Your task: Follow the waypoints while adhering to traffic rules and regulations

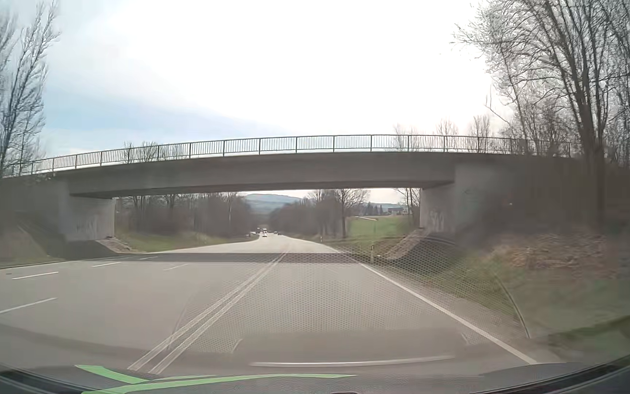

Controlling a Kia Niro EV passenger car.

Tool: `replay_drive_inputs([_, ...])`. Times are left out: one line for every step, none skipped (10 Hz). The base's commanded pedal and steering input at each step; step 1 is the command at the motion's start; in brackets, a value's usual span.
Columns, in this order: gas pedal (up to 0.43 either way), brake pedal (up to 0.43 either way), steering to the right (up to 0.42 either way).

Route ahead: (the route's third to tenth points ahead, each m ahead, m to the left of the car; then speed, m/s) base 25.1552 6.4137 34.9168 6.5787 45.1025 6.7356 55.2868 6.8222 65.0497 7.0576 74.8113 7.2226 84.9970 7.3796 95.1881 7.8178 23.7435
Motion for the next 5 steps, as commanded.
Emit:
replay_drive_inputs([0.0, 0.0, -0.004])
replay_drive_inputs([0.0, 0.0, -0.004])
replay_drive_inputs([0.0, 0.0, -0.004])
replay_drive_inputs([0.0, 0.0, -0.004])
replay_drive_inputs([0.0, 0.0, -0.004])
